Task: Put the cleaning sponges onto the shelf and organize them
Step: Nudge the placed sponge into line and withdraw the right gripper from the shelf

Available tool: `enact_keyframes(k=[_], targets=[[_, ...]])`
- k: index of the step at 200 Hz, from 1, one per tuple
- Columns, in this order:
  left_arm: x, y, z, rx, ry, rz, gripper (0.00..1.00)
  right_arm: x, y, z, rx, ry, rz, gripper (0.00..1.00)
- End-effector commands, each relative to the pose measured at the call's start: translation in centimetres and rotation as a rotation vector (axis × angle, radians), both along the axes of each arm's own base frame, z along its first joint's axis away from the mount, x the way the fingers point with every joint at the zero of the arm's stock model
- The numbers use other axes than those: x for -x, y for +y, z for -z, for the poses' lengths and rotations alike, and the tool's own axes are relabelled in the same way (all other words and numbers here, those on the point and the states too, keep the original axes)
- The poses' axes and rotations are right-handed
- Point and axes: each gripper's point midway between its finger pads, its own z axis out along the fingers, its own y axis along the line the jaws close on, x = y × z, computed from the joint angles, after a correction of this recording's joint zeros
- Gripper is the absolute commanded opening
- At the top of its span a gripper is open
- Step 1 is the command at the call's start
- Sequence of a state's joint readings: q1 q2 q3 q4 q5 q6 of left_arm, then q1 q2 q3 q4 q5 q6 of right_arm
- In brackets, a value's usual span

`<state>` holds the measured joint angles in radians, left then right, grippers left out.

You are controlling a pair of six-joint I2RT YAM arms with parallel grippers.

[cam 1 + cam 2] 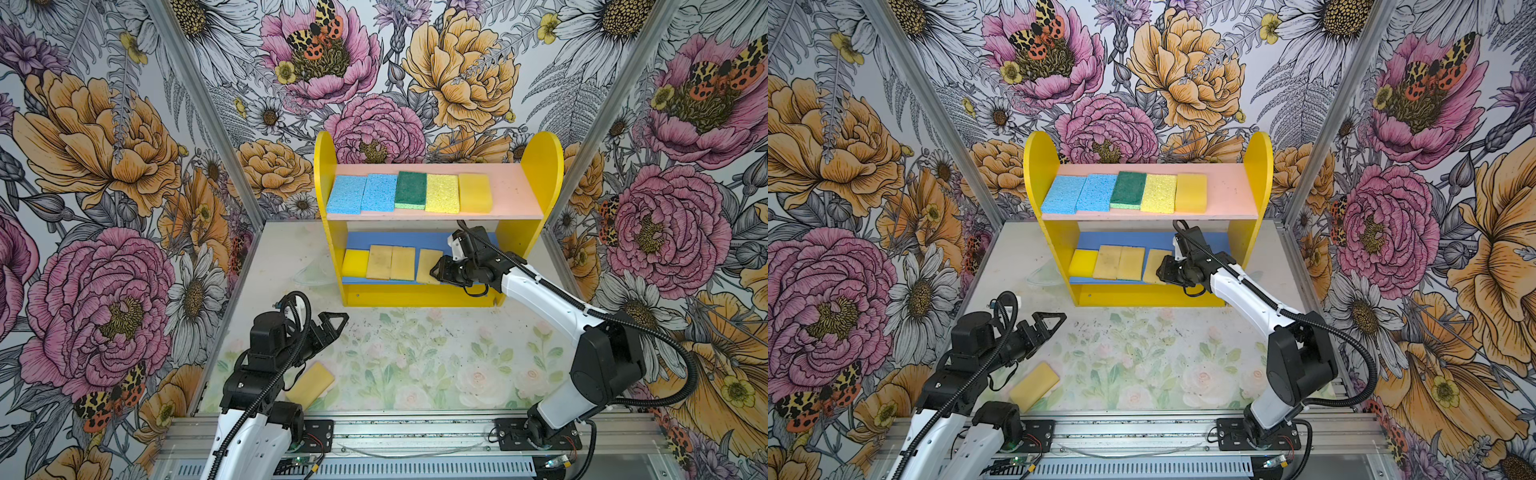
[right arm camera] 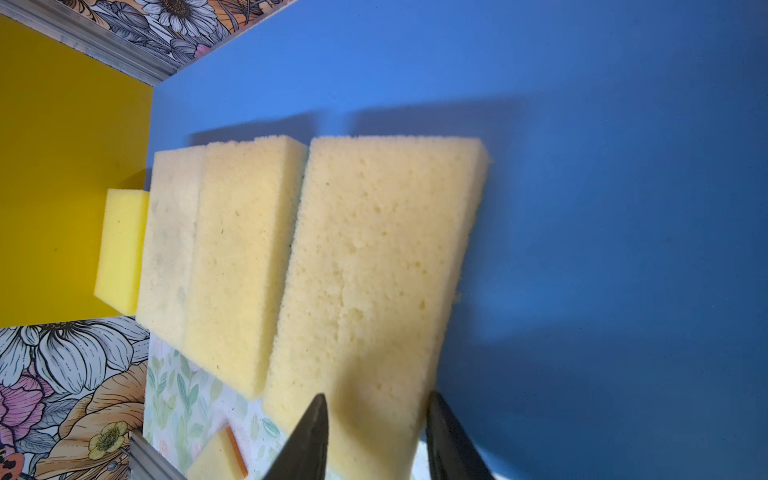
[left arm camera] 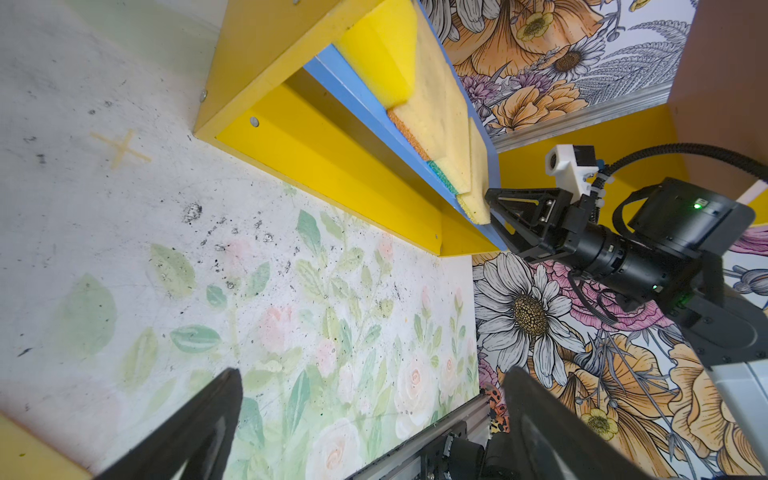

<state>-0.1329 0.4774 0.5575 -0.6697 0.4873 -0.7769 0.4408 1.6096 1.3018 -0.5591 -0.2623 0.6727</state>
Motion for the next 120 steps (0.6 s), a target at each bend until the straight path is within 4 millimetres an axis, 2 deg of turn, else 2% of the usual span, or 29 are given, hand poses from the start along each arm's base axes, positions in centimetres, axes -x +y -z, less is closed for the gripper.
enact_keyframes(k=[1,70,101,120], targets=[[-0.1,0.3,-0.3,-0.012,-0.019,-0.011,0.99,-1.5,0.8,-1.5,-0.044,-0.045,0.0,0.42],[-0.2,0.3,-0.2,-0.01,-0.011,-0.007,0.99,-2.4,1.4,-1.9,-0.036,-0.076,-0.042,0.46],[-0.2,0.3,-0.2,-0.008,-0.009,-0.007,0.99,-2.4,1.3,-1.7,-0.03,-0.076,-0.043,0.49],[-0.2,0.3,-0.4,-0.009,-0.013,-0.008,0.99,-2.1,0.8,-2.4,-0.024,-0.095,-0.03,0.5]])
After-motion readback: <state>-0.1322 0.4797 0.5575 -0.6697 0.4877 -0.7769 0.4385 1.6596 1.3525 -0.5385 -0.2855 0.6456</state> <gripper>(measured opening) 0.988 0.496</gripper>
